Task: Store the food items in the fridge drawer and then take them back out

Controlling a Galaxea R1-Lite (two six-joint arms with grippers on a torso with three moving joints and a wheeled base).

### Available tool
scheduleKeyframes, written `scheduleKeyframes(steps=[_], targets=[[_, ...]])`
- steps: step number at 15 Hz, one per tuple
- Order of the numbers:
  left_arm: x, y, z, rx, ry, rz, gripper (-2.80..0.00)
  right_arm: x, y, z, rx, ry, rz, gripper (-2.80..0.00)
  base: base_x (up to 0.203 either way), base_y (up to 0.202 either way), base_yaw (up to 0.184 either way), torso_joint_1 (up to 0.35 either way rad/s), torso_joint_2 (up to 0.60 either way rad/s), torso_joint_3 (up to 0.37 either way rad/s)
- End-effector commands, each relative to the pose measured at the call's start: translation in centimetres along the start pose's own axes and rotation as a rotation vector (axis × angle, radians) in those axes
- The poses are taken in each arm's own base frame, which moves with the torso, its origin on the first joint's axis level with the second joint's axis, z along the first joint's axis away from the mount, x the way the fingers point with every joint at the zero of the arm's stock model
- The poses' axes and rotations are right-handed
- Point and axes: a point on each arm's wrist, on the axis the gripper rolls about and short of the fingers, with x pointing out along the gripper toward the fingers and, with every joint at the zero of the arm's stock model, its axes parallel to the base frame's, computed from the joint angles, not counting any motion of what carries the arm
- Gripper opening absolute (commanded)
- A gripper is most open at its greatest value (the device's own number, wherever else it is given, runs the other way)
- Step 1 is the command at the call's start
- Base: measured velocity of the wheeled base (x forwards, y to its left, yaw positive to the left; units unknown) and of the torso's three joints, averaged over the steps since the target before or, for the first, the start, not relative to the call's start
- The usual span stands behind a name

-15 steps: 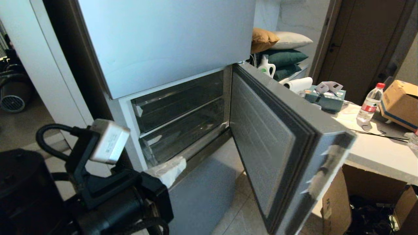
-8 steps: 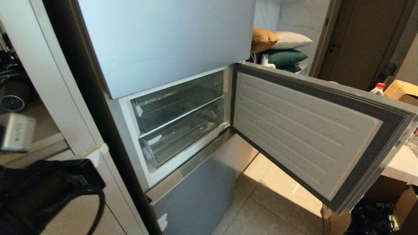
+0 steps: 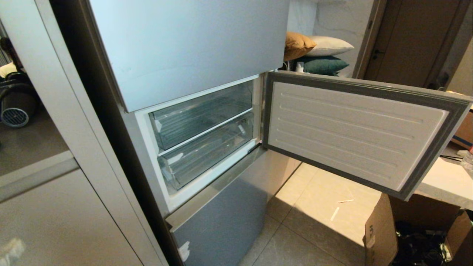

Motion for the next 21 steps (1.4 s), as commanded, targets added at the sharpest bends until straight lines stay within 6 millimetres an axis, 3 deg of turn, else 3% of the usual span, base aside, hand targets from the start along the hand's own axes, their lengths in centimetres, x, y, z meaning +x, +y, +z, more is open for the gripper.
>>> scheduleKeyframes(steps=[1, 2, 4, 6, 9, 12, 15, 21], targets=[[-2.3, 0.5, -5.0, 0.1, 0.104, -0.1, -2.8, 0.2, 0.0, -0.9, 0.0, 0.03, 0.0, -2.8, 0.0, 0.0, 0.0, 0.0, 0.0, 0.0], [-2.2, 0.4, -6.2, 0.134, 0.129, -0.141, -2.8, 0.2, 0.0, -0.9, 0.0, 0.031, 0.0, -2.8, 0.0, 0.0, 0.0, 0.0, 0.0, 0.0], [-1.9, 0.2, -6.8, 0.143, 0.093, -0.224, -2.8, 0.2, 0.0, -0.9, -0.001, 0.03, 0.0, -2.8, 0.0, 0.0, 0.0, 0.0, 0.0, 0.0], [-2.0, 0.1, -7.5, 0.141, 0.163, -0.257, -2.8, 0.2, 0.0, -0.9, -0.011, 0.03, 0.005, -2.8, 0.0, 0.0, 0.0, 0.0, 0.0, 0.0], [-1.9, 0.1, -7.0, 0.098, 0.099, -0.224, -2.8, 0.2, 0.0, -0.9, -0.001, 0.03, 0.0, -2.8, 0.0, 0.0, 0.0, 0.0, 0.0, 0.0], [-1.9, -0.1, -6.3, 0.058, 0.048, -0.336, -2.8, 0.2, 0.0, -0.9, -0.001, 0.03, 0.0, -2.8, 0.0, 0.0, 0.0, 0.0, 0.0, 0.0], [-2.2, 0.3, -7.1, 0.09, 0.187, -0.202, -2.8, 0.2, 0.0, -0.9, -0.003, 0.03, 0.001, -2.8, 0.0, 0.0, 0.0, 0.0, 0.0, 0.0], [-1.8, 0.2, -6.5, 0.056, 0.056, -0.166, -2.8, 0.2, 0.0, -0.9, -0.003, 0.031, 0.0, -2.8, 0.0, 0.0, 0.0, 0.0, 0.0, 0.0]])
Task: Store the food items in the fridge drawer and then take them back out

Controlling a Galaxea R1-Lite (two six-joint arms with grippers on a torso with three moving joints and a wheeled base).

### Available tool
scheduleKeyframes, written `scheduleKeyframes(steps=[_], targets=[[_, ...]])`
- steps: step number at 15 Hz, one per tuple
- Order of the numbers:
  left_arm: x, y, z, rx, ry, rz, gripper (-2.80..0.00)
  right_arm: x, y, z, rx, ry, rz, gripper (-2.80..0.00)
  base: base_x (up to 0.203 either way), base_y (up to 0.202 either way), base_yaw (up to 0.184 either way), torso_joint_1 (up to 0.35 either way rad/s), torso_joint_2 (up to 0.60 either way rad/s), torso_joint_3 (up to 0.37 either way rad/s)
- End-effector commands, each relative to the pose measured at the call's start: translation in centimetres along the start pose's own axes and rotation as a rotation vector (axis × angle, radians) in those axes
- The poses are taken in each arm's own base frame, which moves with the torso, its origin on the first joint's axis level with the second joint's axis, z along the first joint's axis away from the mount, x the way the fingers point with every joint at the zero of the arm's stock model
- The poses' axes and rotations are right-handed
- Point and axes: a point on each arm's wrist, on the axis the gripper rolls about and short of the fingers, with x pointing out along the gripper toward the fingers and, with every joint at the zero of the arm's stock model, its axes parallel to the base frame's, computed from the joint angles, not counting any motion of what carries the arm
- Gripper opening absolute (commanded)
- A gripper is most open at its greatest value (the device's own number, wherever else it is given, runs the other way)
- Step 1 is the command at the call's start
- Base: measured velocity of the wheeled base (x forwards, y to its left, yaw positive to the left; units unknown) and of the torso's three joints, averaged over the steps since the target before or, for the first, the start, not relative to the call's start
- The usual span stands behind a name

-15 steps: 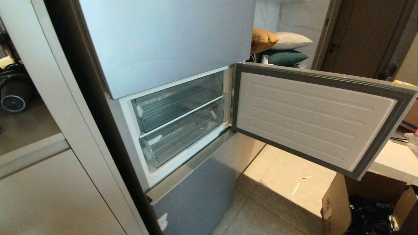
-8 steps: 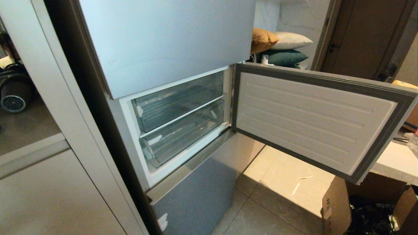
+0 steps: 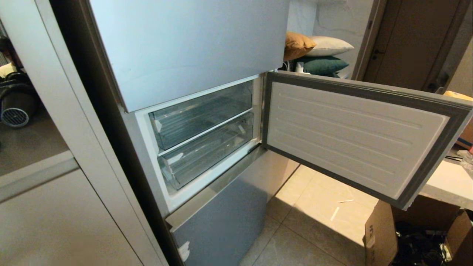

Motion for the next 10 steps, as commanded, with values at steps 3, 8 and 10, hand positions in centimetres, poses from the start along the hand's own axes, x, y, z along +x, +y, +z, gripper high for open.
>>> scheduleKeyframes(steps=[3, 8, 10], targets=[[-0.3, 0.0, -0.4, -0.029, 0.066, 0.148, -2.8, 0.2, 0.0, -0.9, 0.003, 0.029, 0.0, -2.8, 0.0, 0.0, 0.0, 0.0, 0.0, 0.0], [-2.2, -0.3, -1.7, 0.015, -0.176, 0.076, -2.8, 0.2, 0.0, -0.9, -0.001, 0.03, 0.001, -2.8, 0.0, 0.0, 0.0, 0.0, 0.0, 0.0], [-2.1, -0.2, -1.8, -0.022, -0.181, 0.069, -2.8, 0.2, 0.0, -0.9, 0.0, 0.028, -0.001, -2.8, 0.0, 0.0, 0.0, 0.0, 0.0, 0.0]])
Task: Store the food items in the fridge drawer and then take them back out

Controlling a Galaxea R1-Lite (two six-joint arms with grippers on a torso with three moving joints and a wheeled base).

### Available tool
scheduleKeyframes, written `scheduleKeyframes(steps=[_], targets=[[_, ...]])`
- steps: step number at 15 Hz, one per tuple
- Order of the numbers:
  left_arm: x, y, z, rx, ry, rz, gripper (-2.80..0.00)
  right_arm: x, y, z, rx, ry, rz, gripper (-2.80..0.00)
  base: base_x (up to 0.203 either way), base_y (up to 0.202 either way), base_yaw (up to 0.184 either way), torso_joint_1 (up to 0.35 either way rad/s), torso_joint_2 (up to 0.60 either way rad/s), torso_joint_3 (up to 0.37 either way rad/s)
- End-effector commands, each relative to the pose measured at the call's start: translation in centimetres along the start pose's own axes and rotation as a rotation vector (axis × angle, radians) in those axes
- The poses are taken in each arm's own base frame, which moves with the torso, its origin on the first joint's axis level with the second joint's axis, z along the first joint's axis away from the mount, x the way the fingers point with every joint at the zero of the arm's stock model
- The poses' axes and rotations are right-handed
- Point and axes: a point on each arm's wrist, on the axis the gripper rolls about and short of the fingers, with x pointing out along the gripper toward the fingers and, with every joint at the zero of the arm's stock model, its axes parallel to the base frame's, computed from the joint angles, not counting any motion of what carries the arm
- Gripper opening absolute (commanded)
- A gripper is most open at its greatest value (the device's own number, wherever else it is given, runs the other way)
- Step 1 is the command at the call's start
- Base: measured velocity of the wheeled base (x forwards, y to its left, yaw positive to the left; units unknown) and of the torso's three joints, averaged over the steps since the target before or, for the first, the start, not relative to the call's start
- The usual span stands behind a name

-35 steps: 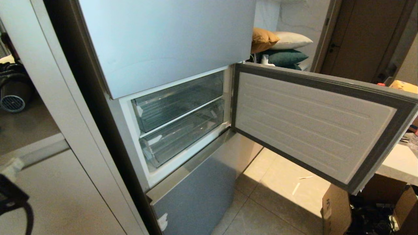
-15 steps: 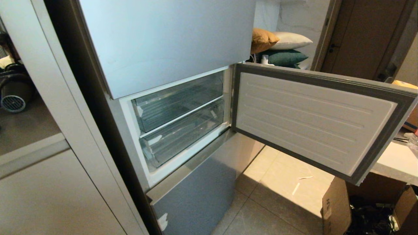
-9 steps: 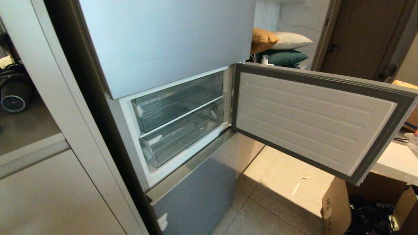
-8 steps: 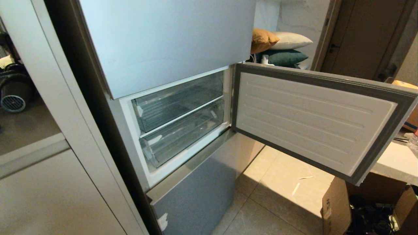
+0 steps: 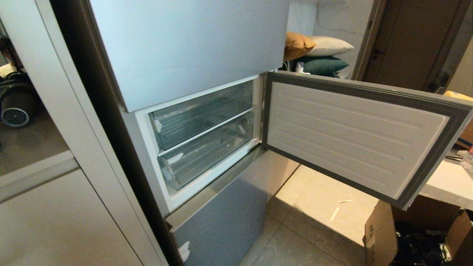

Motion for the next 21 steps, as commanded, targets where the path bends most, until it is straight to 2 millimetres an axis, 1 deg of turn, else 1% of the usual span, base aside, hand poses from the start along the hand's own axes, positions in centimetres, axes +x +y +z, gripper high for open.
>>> scheduleKeyframes(steps=[1, 3, 5, 17, 21], targets=[[-0.32, 0.03, -0.21, -0.023, -0.047, 0.002, -2.8, 0.17, -0.01, -0.86, 0.003, 0.03, 0.0, -2.8, 0.0, 0.0, 0.0, 0.0, 0.0, 0.0], [-0.32, 0.03, -0.21, -0.024, -0.047, 0.002, -2.8, 0.17, -0.01, -0.86, 0.003, 0.03, -0.001, -2.8, 0.0, 0.0, 0.0, 0.0, 0.0, 0.0], [-0.32, 0.03, -0.21, -0.024, -0.047, 0.002, -2.8, 0.17, -0.01, -0.86, 0.003, 0.03, 0.0, -2.8, -0.003, 0.0, 0.093, 0.002, 0.0, 0.005], [-0.32, 0.03, -0.21, -0.024, -0.047, 0.002, -2.8, 0.17, -0.01, -0.86, 0.003, 0.03, 0.0, -2.8, 0.001, -0.007, 0.169, 0.002, 0.0, 0.003], [-0.32, 0.03, -0.21, -0.024, -0.047, 0.002, -2.8, 0.17, -0.01, -0.86, 0.004, 0.03, 0.0, -2.8, 0.0, -0.001, 0.019, -0.123, 0.28, 0.156]])
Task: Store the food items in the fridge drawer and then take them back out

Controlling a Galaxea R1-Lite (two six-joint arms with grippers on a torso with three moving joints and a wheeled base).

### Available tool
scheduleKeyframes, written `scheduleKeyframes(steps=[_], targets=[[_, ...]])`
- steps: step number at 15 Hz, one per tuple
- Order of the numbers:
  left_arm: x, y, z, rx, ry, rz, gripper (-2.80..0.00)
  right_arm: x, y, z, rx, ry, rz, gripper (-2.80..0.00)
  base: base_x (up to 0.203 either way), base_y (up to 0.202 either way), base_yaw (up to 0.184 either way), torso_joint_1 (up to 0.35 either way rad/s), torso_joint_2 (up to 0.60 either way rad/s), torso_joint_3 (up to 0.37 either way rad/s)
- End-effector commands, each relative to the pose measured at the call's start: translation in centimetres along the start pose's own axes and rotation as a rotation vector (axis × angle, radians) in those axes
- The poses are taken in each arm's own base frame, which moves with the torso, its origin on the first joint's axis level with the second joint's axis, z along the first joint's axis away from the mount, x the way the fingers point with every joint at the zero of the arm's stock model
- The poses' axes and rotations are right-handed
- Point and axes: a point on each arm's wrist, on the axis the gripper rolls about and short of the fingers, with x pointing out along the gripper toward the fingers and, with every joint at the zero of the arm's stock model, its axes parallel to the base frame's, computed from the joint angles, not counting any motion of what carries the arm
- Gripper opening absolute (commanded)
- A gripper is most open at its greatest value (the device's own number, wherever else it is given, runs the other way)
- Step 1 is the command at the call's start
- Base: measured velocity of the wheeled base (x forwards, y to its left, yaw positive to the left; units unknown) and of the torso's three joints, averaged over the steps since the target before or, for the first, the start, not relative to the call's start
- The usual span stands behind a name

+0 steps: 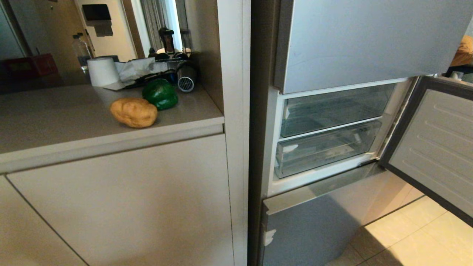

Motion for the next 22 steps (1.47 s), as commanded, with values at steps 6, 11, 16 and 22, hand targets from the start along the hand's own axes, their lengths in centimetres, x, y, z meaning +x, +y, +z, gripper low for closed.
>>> scheduleKeyframes(steps=[6, 11, 16, 22], targets=[[0.0, 0.0, 0.0, -0.001, 0.0, 0.0, -2.8, 0.2, 0.0, -0.9, 0.0, 0.03, 0.0, -2.8, 0.0, 0.0, 0.0, -0.199, 0.49, 0.281], [0.0, 0.0, 0.0, -0.001, 0.0, 0.0, -2.8, 0.2, 0.0, -0.9, -0.002, 0.03, 0.0, -2.8, 0.0, 0.0, 0.0, -0.19, 0.49, 0.299], [0.0, 0.0, 0.0, 0.001, 0.0, 0.0, -2.8, 0.1, 0.0, -0.5, -0.057, 0.016, 0.006, -2.8, 0.0, 0.0, 0.0, -0.029, 0.07, 0.047], [0.0, 0.0, 0.0, 0.001, 0.0, 0.0, -2.8, 3.2, 0.7, 6.8, 0.109, 0.145, 0.256, -2.8, 0.0, 0.0, 0.0, 0.0, 0.0, 0.0]])
